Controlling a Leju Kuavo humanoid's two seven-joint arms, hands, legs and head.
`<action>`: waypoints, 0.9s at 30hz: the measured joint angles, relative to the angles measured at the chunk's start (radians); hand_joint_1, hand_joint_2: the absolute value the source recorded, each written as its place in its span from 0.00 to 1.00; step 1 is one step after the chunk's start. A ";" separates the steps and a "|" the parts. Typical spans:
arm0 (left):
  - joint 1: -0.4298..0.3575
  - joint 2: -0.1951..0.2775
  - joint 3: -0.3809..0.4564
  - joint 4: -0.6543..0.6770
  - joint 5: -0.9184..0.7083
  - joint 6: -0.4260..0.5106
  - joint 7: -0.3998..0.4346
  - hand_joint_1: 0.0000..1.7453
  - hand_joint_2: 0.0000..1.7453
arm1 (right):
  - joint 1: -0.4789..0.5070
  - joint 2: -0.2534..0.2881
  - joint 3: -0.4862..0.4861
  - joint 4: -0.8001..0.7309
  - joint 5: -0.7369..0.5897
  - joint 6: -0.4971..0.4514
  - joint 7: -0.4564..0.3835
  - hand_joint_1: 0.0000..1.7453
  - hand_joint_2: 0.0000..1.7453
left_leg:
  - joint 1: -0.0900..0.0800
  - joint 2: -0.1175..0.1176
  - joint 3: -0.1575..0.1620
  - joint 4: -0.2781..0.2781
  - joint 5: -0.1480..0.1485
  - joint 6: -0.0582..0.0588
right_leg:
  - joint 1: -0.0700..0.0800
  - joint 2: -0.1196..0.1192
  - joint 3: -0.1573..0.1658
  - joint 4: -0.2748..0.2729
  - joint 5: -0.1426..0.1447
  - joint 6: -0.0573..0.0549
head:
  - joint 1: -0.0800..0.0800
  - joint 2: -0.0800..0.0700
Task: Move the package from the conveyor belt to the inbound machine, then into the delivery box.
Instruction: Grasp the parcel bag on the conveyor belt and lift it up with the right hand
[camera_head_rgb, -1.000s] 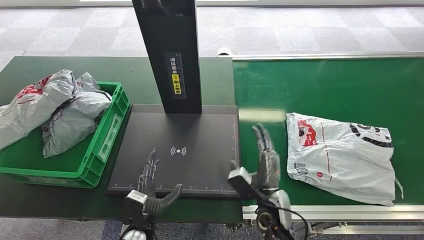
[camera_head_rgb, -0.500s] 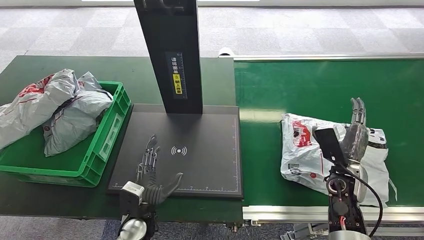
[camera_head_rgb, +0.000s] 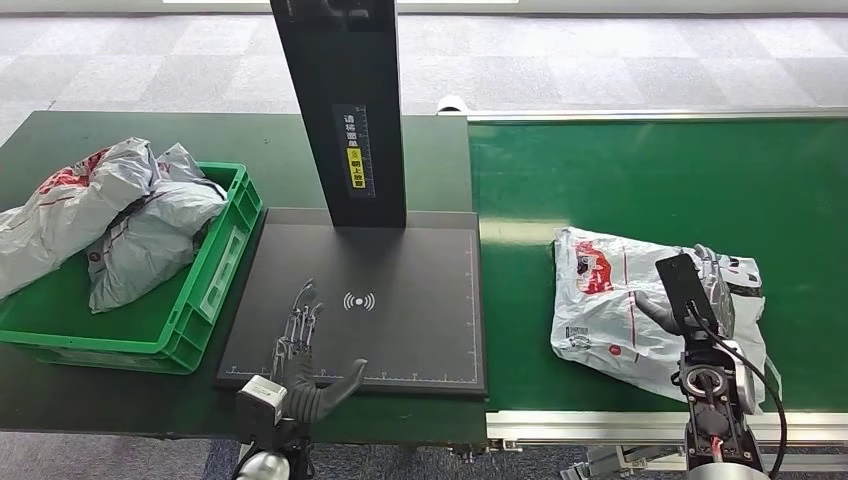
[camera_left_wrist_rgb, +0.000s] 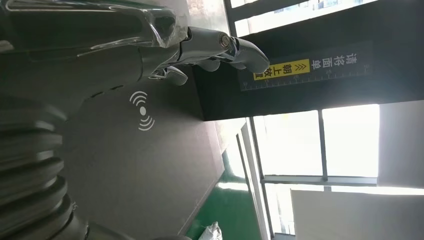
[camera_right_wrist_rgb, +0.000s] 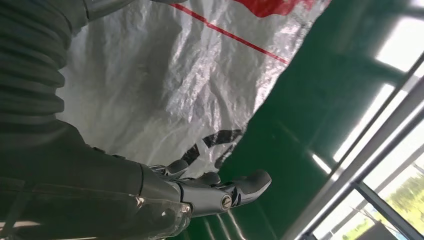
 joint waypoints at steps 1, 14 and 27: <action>-0.001 0.000 0.000 0.001 0.002 0.002 -0.001 0.00 1.00 | -0.021 -0.008 0.001 0.047 0.022 0.024 0.019 0.00 1.00 | 0.000 0.000 0.000 0.000 0.000 0.000 | 0.000 0.000 0.000 0.000 0.000 0.000 | 0.000 0.000; 0.000 0.002 -0.001 0.001 0.016 0.034 0.010 0.00 1.00 | -0.196 0.007 0.131 0.389 0.272 0.101 0.330 0.00 1.00 | 0.002 -0.001 0.000 0.000 0.000 -0.001 | 0.002 -0.001 -0.001 0.000 -0.001 -0.001 | -0.001 0.000; -0.003 0.004 0.001 0.002 0.000 0.028 0.020 0.00 1.00 | -0.208 0.023 0.167 0.447 0.307 0.164 0.334 1.00 1.00 | 0.001 0.000 0.002 0.000 0.000 -0.001 | 0.001 0.000 0.001 0.000 0.000 -0.001 | 0.000 0.000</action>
